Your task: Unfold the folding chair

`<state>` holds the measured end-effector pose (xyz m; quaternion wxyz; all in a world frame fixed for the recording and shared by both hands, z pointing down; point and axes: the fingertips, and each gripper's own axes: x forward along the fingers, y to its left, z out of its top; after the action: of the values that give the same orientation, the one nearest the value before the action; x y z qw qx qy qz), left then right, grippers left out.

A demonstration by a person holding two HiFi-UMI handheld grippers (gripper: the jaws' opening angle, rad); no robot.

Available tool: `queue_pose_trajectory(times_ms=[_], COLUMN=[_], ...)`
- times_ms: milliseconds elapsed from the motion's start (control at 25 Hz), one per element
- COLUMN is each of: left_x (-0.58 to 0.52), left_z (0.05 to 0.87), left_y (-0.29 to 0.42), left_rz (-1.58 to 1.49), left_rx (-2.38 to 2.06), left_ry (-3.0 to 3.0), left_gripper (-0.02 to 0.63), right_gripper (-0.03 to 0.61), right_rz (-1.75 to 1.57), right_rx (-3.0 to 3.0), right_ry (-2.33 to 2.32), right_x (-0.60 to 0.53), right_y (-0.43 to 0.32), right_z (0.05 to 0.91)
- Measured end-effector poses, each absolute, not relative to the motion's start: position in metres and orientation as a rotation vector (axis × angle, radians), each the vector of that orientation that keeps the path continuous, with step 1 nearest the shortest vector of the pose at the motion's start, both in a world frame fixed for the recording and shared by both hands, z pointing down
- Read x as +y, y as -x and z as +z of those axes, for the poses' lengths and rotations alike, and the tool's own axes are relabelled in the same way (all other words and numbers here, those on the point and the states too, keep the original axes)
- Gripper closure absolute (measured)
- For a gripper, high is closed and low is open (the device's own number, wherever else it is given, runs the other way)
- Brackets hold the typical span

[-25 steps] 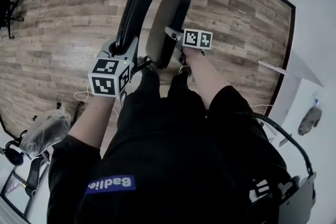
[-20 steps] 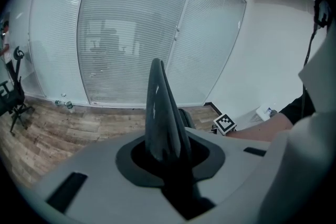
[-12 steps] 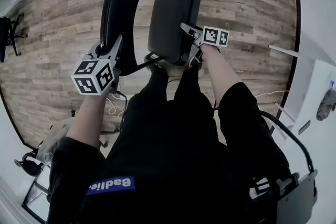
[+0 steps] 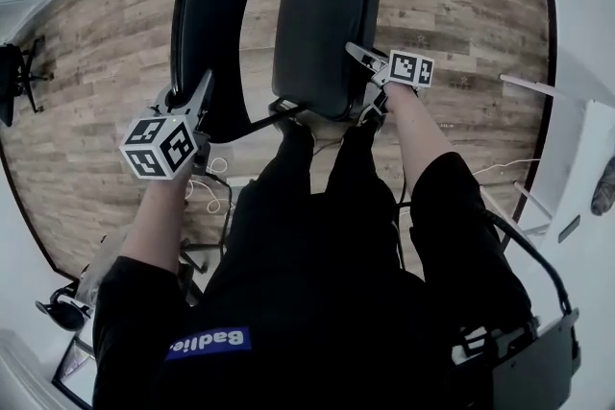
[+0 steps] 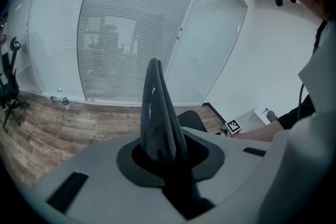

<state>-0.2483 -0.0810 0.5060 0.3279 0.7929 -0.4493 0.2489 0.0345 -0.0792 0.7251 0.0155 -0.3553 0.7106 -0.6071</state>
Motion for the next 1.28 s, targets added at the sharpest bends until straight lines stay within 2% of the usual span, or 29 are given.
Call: queue_pose_trajectory(times_ms=[360,1080,1280], left_x=[-0.079,-0.067,-0.064], left_z=[0.527,0.574,0.581], left_y=[0.228,0.127,0.133], left_rz=[0.656,0.651,0.631], left_rx=[-1.168,-1.168,-1.157], left_ry=[-2.075,-2.068,-2.072], left_gripper=[0.538,0.541,0.541], right_gripper=[0.41,0.36,0.353], right_rz=[-1.91,-1.941,-1.946], right_rx=[2.16,2.024,2.005], right_ry=[1.092,1.153,1.168], right_x=[-0.069,-0.051,-0.044], right_y=[-0.088,-0.222,-0.229], right_z=[0.764,0.874,0.894])
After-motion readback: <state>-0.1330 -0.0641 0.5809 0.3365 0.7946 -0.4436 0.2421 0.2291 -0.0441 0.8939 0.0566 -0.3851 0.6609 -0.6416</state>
